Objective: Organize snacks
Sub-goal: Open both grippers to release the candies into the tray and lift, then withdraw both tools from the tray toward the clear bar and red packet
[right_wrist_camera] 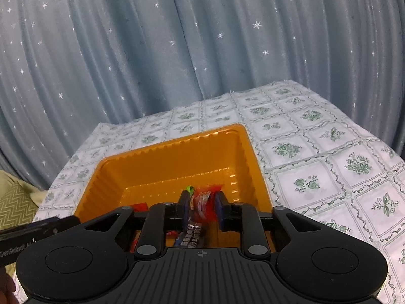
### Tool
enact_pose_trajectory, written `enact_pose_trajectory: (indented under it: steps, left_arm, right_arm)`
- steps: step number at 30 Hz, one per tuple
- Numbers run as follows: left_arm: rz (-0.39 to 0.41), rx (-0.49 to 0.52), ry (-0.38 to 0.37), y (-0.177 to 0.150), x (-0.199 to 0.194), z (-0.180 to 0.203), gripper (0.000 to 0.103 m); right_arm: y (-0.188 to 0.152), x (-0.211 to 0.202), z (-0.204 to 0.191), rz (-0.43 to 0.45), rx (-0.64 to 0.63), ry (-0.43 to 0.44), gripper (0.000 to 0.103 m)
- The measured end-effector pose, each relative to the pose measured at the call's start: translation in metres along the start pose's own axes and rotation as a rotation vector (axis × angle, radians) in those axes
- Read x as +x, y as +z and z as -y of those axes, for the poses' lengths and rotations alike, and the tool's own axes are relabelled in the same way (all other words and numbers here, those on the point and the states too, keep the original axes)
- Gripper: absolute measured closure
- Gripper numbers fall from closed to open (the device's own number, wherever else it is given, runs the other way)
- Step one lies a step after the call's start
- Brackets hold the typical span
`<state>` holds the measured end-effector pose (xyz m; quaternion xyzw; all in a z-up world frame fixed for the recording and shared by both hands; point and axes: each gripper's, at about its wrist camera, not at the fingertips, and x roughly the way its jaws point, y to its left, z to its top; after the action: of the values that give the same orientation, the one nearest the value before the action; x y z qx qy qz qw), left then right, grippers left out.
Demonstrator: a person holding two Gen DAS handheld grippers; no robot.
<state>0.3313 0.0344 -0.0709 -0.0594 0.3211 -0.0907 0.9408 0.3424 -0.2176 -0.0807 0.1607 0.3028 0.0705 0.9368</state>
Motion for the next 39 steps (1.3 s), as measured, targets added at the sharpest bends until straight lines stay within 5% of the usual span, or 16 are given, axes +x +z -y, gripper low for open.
enact_pose_trajectory:
  steps: [2,12,21,39]
  left_arm:
    - [0.002,0.000,0.002,-0.001,-0.004,0.000,0.056]
    - [0.005,-0.008,0.009,-0.008,-0.040,0.009,0.050]
    - [0.018,-0.021,0.000,-0.029,-0.099,0.023,0.043]
    - [0.007,-0.049,0.034,-0.092,-0.209,0.030,0.028]
  right_arm:
    - [0.001,-0.003,0.003,0.021,0.015,-0.001,0.054]
    - [0.000,-0.040,0.016,0.079,0.073,-0.029,0.053]
    - [-0.018,-0.123,0.000,0.137,0.057,-0.019,0.046]
    - [-0.094,-0.228,-0.024,0.051,0.028,-0.029,0.039]
